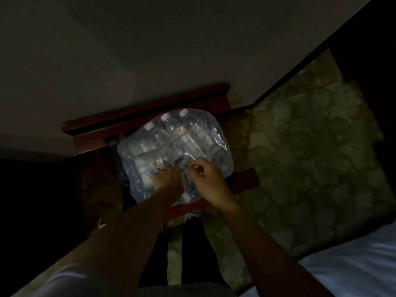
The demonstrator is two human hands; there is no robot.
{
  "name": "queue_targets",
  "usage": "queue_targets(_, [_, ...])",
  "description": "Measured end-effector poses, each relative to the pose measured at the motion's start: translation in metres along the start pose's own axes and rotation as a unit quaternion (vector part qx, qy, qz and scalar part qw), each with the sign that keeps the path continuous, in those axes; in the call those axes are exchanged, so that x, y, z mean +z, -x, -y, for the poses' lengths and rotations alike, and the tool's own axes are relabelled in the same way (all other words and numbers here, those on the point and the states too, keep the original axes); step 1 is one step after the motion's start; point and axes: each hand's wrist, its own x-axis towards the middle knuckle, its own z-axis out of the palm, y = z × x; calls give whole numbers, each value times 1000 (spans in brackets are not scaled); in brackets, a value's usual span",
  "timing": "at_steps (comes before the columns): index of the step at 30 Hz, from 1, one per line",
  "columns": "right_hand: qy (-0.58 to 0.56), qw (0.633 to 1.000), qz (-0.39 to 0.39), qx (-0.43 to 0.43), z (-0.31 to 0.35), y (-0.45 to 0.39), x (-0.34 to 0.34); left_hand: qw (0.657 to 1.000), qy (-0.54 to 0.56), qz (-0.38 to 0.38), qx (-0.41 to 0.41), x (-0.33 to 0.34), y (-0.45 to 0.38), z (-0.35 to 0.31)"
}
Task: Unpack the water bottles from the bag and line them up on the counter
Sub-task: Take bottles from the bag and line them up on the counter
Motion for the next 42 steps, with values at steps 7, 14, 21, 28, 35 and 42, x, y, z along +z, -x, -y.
queue_targets(7, [22,999,-43,8,13,10,-3,993,111,-18,45,-28,16,16])
queue_targets(14, [85,996,-31,16,17,-16,22,986,149,-46,50,-59,36,68])
queue_targets(21, [189,981,4,48,6,-66,57,961,261,-93,6,-67,52,114])
queue_targets(28, [312,942,82,96,-5,-93,78,936,309,-168,9,-72,68,125])
queue_targets(35, [243,962,-27,121,-32,-118,98,934,311,-178,13,-72,70,132])
queue_targets(42, [255,953,-72,146,-42,-138,111,918,344,-199,7,-66,70,139])
